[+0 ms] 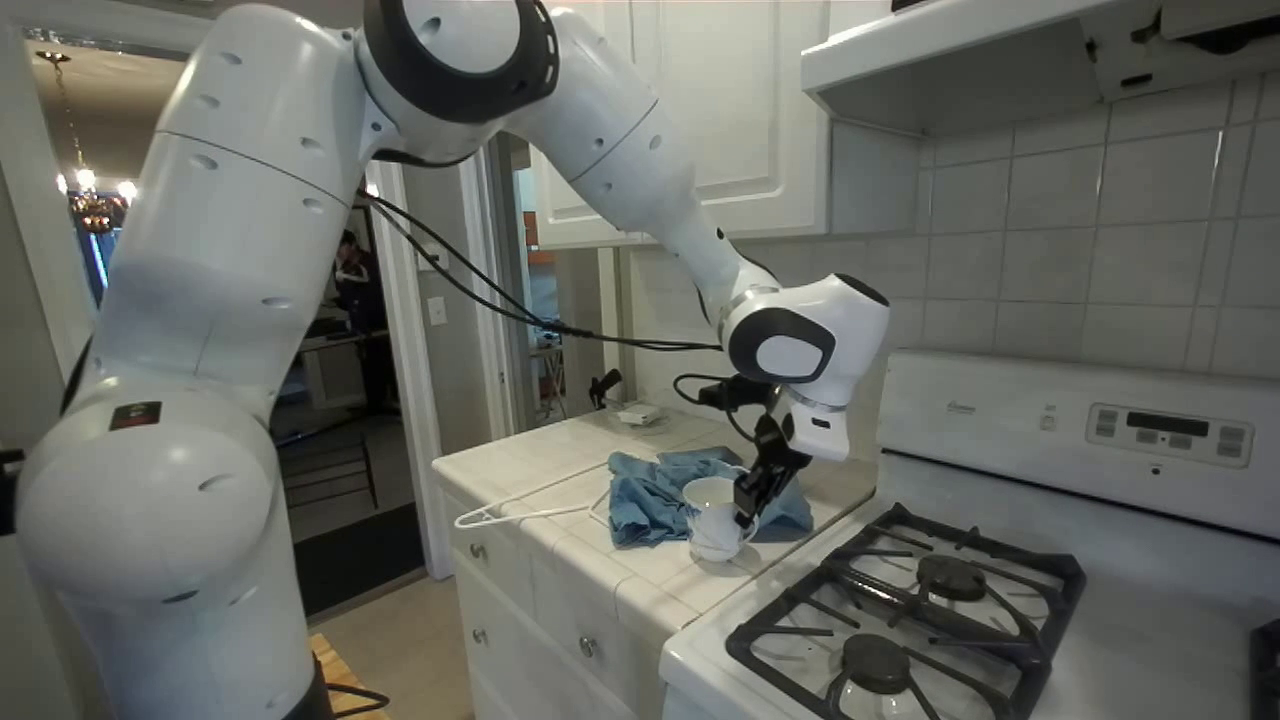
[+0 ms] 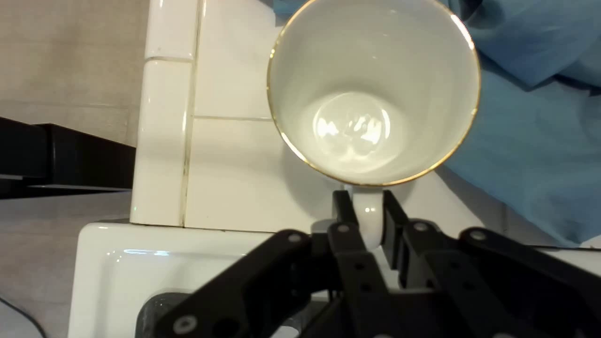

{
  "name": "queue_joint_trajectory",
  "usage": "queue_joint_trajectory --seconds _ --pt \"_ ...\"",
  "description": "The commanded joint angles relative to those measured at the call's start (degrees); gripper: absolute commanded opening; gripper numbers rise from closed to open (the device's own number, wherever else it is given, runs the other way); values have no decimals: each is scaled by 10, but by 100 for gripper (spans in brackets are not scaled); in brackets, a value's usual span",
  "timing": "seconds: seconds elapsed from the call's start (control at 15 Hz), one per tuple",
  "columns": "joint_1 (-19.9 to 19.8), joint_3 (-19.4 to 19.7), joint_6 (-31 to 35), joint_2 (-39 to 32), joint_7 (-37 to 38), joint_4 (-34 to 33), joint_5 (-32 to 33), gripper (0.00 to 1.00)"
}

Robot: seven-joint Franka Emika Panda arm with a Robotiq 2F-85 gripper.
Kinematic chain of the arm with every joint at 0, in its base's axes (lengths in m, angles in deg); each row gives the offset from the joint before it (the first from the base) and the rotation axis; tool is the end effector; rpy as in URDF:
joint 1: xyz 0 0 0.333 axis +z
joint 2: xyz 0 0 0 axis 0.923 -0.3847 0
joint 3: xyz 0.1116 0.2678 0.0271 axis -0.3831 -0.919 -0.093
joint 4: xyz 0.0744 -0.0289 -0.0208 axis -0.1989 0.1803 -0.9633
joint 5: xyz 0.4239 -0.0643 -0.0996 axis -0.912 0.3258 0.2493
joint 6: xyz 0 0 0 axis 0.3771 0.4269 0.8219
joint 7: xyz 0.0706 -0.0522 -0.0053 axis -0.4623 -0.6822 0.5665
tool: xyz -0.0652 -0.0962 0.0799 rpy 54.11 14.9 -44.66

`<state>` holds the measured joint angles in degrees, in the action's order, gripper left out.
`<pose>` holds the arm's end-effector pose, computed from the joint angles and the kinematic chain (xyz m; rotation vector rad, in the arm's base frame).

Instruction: Move the white mug to the right.

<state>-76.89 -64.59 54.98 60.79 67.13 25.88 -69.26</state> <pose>0.5772 -0.1816 0.1496 -1.9430 2.0844 0.4192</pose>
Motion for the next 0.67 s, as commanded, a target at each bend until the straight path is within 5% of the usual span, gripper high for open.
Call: queue_joint_trajectory --seconds 0.0,0.6 --pt "-2 -8 23 4 -12 14 -5 44" --pt "10 -4 -10 99 6 48 21 99"
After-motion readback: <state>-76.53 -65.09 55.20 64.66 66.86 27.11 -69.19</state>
